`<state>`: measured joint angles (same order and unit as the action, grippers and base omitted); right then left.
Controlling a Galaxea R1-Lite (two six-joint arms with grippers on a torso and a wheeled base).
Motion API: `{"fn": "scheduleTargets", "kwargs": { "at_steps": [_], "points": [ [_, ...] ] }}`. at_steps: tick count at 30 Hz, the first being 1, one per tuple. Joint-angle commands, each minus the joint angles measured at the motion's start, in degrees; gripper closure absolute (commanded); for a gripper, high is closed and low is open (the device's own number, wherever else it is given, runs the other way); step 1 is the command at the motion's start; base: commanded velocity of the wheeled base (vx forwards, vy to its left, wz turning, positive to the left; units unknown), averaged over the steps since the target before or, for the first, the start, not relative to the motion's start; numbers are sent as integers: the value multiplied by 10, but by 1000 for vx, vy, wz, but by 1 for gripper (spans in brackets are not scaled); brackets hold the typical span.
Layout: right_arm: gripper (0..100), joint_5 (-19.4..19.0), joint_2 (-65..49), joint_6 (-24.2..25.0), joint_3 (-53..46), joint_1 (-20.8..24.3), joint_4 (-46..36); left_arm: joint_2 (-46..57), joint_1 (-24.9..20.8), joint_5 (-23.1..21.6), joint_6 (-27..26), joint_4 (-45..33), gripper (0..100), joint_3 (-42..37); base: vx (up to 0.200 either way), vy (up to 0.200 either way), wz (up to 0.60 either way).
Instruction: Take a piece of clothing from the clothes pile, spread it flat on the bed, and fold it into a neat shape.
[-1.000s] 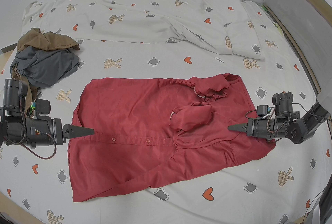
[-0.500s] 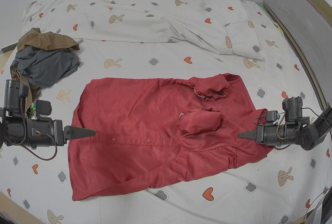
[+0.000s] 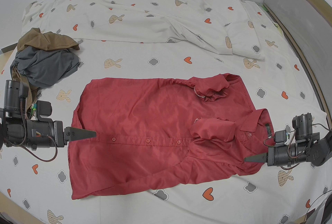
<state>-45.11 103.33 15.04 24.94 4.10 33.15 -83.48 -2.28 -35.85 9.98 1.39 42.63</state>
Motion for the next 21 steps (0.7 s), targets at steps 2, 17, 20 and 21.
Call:
{"fn": "scheduleTargets", "kwargs": {
  "at_steps": [2, 17, 20, 21],
  "points": [
    [100, 2, -3, -24, -41, 6, 0, 3, 0, 0, 0, 0, 0, 0, 0, 0, 0],
    [0, 4, -16, -42, -73, -6, 1, 1, -2, 0, 0, 0, 0, -4, 0, 0, 0],
    [0, 1, -26, -47, -82, -22, 6, -4, -11, 0, 0, 0, 0, -16, 0, 0, 0],
    [0, -1, -28, -48, -81, -25, 6, -5, -11, 0, 0, 0, 0, -22, 0, 0, 0]
  ]
}}
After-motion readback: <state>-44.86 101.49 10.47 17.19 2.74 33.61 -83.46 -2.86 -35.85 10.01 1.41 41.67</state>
